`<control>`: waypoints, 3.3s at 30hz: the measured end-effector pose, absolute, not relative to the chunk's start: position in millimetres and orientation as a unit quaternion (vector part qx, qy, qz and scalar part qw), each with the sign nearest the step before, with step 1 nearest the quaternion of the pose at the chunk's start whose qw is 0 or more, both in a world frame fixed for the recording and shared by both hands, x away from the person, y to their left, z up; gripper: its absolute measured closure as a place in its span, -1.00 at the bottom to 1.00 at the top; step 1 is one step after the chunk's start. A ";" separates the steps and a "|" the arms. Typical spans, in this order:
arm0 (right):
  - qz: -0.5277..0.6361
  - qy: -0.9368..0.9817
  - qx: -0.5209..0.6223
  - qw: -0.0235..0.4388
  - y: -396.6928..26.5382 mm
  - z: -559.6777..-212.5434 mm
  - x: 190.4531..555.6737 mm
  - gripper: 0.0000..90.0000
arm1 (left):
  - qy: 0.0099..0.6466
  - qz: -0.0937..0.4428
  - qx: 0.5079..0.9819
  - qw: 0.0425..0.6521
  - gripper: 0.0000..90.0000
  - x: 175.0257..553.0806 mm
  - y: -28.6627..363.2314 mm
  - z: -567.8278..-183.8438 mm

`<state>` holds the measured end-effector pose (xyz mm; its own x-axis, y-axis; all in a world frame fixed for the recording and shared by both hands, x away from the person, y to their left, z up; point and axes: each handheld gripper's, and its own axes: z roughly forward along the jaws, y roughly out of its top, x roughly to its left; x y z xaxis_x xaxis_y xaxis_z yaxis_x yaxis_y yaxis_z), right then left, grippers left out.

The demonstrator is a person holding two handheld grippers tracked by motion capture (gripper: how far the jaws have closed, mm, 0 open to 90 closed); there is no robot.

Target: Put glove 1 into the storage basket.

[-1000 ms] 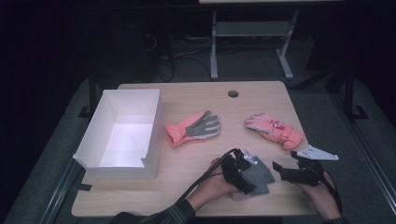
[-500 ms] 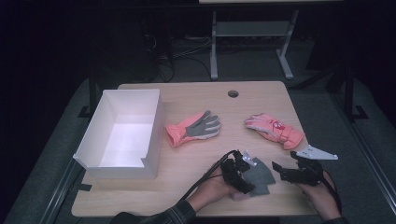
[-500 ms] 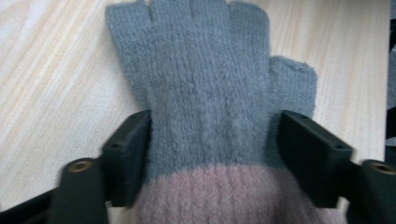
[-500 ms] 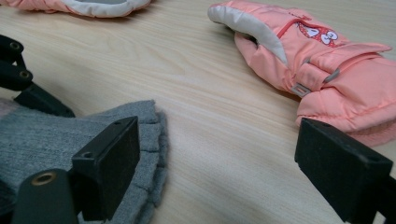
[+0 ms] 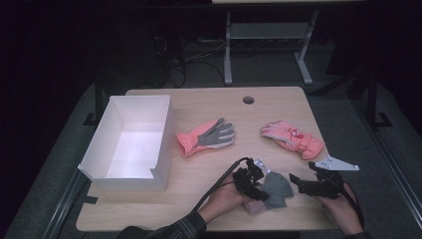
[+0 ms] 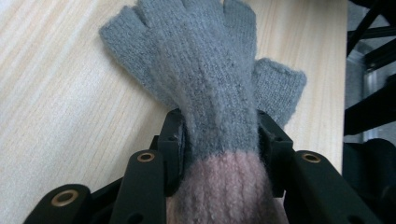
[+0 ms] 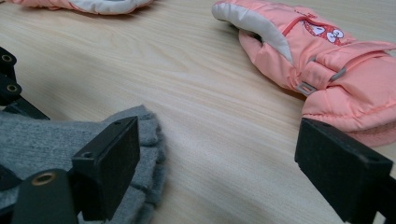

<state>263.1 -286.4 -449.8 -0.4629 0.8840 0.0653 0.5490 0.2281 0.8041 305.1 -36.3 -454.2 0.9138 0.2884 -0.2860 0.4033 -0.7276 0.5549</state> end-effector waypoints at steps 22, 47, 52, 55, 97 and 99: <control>0.401 0.762 0.467 0.202 -282.6 -451.0 263.6 -0.69 | 0.203 -0.090 0.914 0.339 0.38 314.7 -0.6 -414.8; 0.390 0.777 0.459 0.182 -277.1 -457.8 266.2 -0.75 | 0.276 -0.023 0.882 0.381 0.37 339.6 81.3 -339.6; 0.391 0.777 0.457 0.184 -276.9 -457.7 264.8 -0.75 | 0.281 -0.010 0.881 0.381 0.37 341.8 91.1 -326.5; 0.389 0.780 0.456 0.182 -276.8 -458.5 265.9 -0.75 | 0.285 0.001 0.879 0.382 0.37 343.3 99.6 -317.0; 0.393 0.804 0.420 0.152 -268.2 -461.8 267.1 -0.73 | 0.470 0.136 0.786 0.379 0.37 374.9 286.2 -292.7; 0.392 0.806 0.417 0.153 -268.1 -461.3 266.7 -0.73 | 0.483 0.142 0.782 0.368 0.37 377.6 291.9 -299.6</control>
<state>266.7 -268.1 -461.3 -0.6056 0.7917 0.0803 0.5521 0.3454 0.7589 377.6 291.9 -299.6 0.4932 0.8595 -0.1340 0.6509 -0.2624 0.7124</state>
